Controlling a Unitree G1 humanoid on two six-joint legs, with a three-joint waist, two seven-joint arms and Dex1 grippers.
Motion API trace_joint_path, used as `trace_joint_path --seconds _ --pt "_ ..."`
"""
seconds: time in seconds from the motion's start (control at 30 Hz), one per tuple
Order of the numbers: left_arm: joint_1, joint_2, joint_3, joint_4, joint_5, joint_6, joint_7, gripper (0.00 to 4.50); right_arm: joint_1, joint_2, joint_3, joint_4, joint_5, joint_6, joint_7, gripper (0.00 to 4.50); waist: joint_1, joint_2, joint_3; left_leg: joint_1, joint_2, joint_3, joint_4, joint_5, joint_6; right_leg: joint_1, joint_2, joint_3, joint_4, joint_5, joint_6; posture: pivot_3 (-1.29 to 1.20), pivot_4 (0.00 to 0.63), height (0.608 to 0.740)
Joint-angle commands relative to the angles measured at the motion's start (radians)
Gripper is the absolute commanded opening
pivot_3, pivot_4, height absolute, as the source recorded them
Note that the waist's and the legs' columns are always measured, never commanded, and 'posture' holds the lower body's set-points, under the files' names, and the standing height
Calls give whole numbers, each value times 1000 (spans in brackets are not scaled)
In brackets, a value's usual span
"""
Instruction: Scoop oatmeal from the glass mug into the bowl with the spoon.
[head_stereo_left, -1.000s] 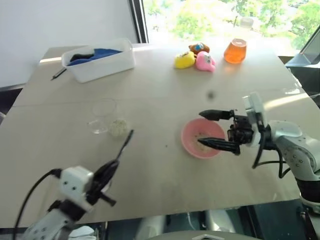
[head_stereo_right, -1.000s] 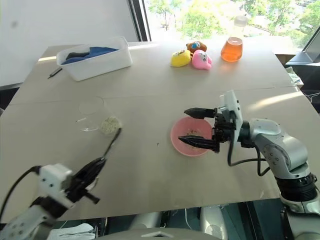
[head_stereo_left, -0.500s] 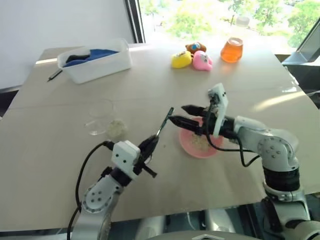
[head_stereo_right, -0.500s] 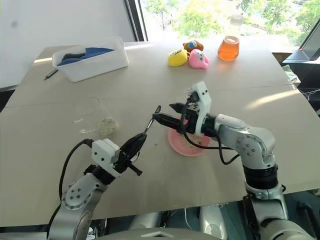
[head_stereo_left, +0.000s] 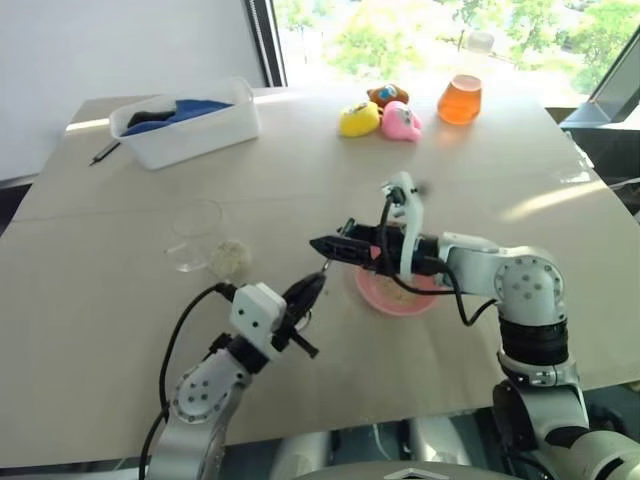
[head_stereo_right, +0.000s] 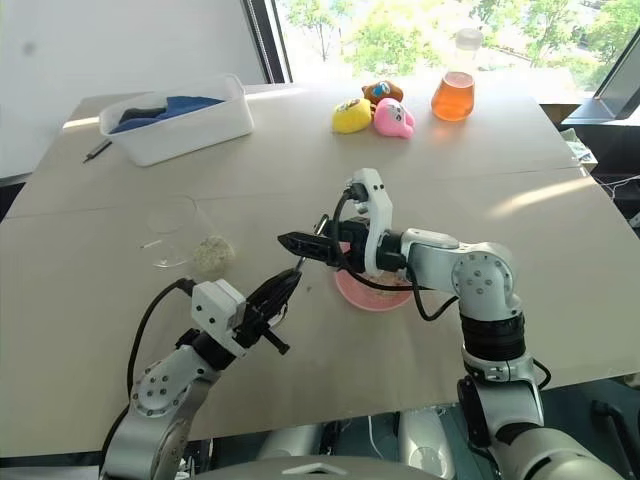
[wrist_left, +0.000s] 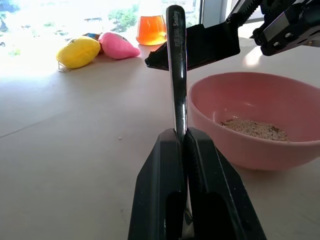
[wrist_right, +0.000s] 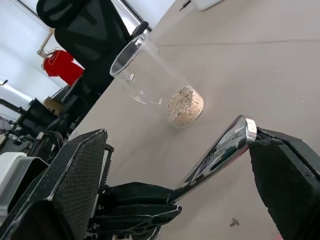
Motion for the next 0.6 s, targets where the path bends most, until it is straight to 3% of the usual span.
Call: trace_joint_path --seconds 0.03,0.4,0.43,0.47,0.57,0.6 --pt "8 2 -11 -18 -15 -38 -1 40 -33 15 -22 -5 44 19 4 4500 0 0 0 0 0 0 0 0 0 0 0 0 0 0 0 0 150 740" --pt "30 6 -23 -2 -9 -64 7 40 -36 -11 -16 -2 11 1 36 4500 -1 1 0 0 0 0 0 0 0 0 0 0 0 0 0 0 150 740" --pt "31 9 -22 -2 -11 -64 6 0 -37 -10 -15 -3 10 -1 36 3963 -1 1 0 0 0 0 0 0 0 0 0 0 1 0 0 0 150 740" --pt "32 12 -22 -2 -13 -64 5 0 -39 -7 -16 -4 12 -1 33 3741 -1 1 0 0 0 0 0 0 0 0 0 0 1 0 0 0 150 740" --pt "32 19 -21 -3 -18 -65 1 0 -44 2 -14 -5 14 -2 28 2202 0 1 0 0 0 0 0 0 0 0 0 0 1 0 0 0 150 740" --pt "32 20 -21 -3 -19 -65 1 0 -43 4 -14 -7 14 -3 26 1913 0 1 0 0 0 0 0 0 0 0 0 0 1 0 0 0 150 740"
